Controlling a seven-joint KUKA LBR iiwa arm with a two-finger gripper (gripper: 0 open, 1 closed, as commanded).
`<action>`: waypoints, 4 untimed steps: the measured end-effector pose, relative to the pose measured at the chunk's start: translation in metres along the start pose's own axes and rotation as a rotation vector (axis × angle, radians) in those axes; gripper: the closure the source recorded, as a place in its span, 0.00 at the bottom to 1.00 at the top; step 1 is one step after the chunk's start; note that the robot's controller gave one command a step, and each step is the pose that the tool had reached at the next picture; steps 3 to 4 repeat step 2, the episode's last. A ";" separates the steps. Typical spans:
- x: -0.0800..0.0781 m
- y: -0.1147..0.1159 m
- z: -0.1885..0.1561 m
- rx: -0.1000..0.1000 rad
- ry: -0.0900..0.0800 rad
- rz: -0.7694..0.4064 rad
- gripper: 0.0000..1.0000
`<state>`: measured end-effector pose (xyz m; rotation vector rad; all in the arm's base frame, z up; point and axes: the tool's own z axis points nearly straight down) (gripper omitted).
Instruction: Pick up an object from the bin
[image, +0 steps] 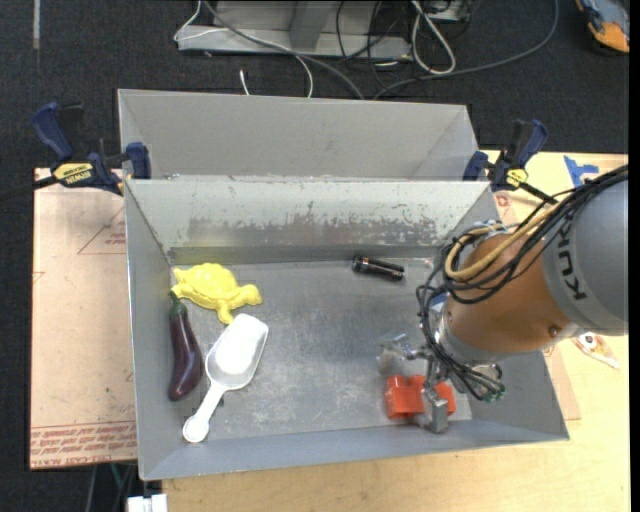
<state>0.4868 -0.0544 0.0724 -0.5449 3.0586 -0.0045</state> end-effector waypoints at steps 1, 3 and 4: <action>-0.001 0.007 0.001 0.000 0.002 0.011 1.00; -0.001 0.007 0.000 0.000 0.002 0.011 1.00; -0.001 0.007 0.000 0.000 0.002 0.011 1.00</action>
Offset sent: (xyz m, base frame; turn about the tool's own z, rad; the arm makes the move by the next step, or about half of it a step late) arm 0.0000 0.0000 0.0000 0.0000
